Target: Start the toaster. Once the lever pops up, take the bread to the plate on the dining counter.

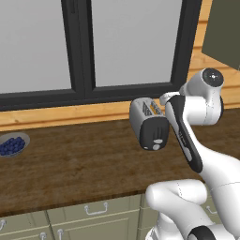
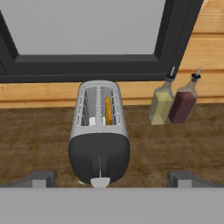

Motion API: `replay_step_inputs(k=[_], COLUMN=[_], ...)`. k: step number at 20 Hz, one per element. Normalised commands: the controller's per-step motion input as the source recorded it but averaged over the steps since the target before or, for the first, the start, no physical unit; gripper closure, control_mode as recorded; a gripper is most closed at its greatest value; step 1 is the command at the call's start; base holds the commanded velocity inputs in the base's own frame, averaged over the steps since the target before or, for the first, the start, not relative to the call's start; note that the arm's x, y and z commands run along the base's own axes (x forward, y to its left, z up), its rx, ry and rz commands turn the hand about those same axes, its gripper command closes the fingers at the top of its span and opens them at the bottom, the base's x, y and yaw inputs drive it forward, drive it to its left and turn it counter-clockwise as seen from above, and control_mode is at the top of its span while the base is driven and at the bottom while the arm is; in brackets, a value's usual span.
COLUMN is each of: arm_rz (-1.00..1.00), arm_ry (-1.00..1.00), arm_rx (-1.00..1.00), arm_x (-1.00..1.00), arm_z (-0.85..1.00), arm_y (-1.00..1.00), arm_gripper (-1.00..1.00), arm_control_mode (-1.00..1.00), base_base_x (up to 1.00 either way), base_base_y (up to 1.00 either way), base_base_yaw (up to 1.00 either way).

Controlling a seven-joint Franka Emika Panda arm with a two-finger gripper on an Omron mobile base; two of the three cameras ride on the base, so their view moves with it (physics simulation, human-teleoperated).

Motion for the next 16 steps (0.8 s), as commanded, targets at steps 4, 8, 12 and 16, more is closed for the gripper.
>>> replay_step_inputs(k=[4, 8, 12, 16], arm_rz=[0.00, 0.00, 0.00, 0.00], arm_ry=[0.00, 0.00, 0.00, 0.00], arm_rx=[0.00, 0.00, 0.00, 0.00], arm_x=[0.00, 0.00, 0.00, 0.00], arm_z=[0.00, 0.00, 0.00, 0.00], arm_y=[0.00, 0.00, 0.00, 0.00], arm_gripper=[-1.00, -1.00, -1.00, -1.00], arm_control_mode=[-1.00, -1.00, -1.00, -1.00], base_base_x=[0.00, 0.00, 0.00, 0.00], base_base_y=[0.00, 0.00, 0.00, 0.00], base_base_yaw=[0.00, 0.00, 0.00, 0.00])
